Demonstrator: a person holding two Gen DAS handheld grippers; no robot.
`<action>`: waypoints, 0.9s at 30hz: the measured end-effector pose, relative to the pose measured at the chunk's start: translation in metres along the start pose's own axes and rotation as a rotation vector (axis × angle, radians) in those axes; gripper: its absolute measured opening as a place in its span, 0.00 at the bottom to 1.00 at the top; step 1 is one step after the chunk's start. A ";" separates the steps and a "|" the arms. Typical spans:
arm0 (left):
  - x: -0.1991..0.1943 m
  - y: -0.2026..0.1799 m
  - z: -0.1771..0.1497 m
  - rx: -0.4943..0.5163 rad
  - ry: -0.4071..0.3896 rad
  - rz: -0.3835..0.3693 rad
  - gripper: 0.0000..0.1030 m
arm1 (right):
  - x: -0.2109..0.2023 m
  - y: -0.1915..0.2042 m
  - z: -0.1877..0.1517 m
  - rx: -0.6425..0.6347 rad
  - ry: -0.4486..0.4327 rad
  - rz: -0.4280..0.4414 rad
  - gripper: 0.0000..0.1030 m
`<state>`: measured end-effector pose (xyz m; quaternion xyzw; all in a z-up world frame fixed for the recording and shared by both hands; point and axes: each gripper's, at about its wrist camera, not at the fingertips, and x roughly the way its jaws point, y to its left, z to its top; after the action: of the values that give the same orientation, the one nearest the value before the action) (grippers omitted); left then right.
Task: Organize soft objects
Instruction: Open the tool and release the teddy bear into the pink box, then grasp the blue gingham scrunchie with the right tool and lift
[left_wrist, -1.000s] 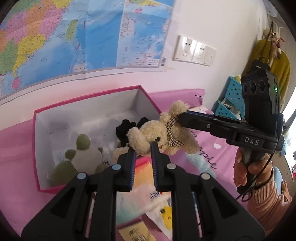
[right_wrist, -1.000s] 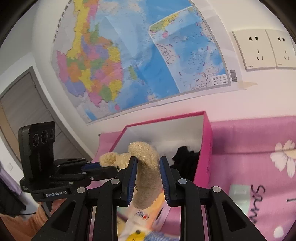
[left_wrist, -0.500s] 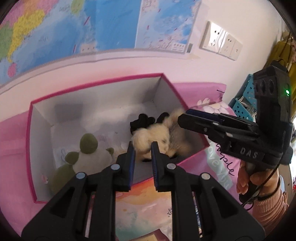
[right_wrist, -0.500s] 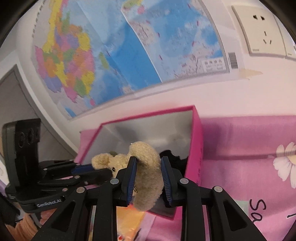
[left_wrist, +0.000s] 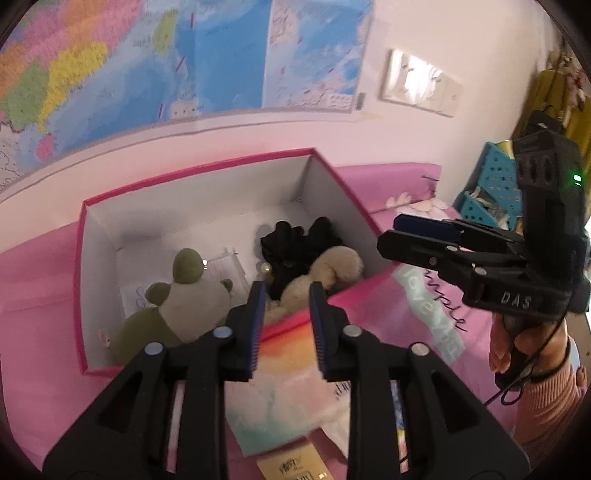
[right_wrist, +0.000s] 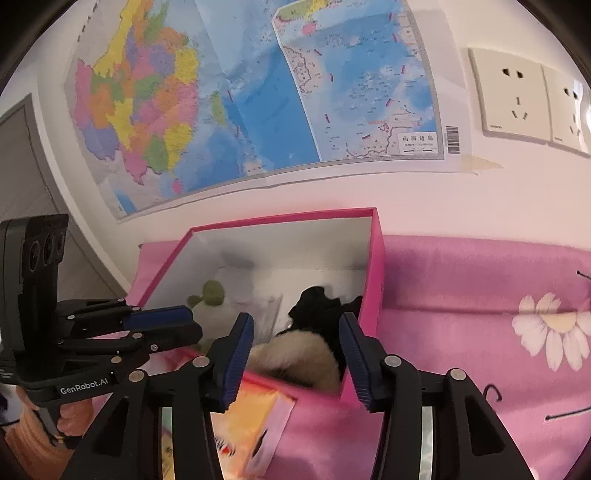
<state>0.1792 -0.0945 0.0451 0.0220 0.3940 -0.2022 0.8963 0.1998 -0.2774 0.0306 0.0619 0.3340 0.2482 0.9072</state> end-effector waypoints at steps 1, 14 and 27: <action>-0.007 -0.002 -0.004 0.006 -0.015 -0.004 0.32 | -0.004 0.000 -0.002 0.006 -0.002 0.014 0.49; -0.046 -0.018 -0.068 0.032 -0.037 -0.104 0.40 | -0.046 0.015 -0.066 -0.019 0.088 0.168 0.59; -0.013 -0.023 -0.118 -0.028 0.122 -0.167 0.40 | -0.018 0.010 -0.135 0.006 0.254 0.150 0.31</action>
<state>0.0804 -0.0875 -0.0243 -0.0114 0.4514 -0.2688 0.8508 0.0977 -0.2845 -0.0598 0.0575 0.4415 0.3203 0.8362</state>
